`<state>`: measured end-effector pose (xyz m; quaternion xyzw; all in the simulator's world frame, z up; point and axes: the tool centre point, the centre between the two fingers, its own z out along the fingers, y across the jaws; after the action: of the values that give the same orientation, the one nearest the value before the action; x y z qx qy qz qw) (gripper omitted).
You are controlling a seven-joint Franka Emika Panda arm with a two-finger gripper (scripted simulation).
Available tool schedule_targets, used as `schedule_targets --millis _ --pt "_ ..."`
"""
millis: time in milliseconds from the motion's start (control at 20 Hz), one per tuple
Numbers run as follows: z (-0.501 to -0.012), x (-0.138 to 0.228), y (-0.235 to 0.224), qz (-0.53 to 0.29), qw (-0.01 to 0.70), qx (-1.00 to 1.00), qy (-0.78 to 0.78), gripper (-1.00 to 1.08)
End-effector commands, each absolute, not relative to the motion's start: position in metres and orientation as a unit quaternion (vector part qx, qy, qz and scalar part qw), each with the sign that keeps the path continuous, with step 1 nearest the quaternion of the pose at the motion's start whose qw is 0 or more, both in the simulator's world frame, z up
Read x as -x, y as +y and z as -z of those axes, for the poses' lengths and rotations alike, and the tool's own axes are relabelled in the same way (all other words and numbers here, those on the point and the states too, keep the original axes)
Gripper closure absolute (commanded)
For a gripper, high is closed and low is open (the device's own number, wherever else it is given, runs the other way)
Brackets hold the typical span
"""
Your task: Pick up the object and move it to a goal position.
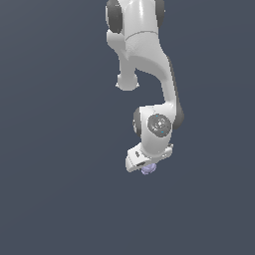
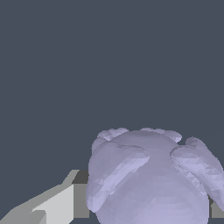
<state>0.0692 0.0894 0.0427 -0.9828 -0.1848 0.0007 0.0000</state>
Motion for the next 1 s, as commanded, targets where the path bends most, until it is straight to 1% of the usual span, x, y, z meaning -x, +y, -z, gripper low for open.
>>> schedule_targets --millis 0,250,450,950 --pt "-0.049 -0.069 0.089 0.000 0.000 0.983 -0.185 1.08" --pt "-0.073 -0.065 0.089 0.000 0.000 0.983 -0.185 1.08" --pt "-0.102 -0.060 0.089 0.000 0.000 0.983 -0.185 1.08" --pt "-0.215 -0.042 0.088 0.000 0.000 0.983 -0.185 1.08"
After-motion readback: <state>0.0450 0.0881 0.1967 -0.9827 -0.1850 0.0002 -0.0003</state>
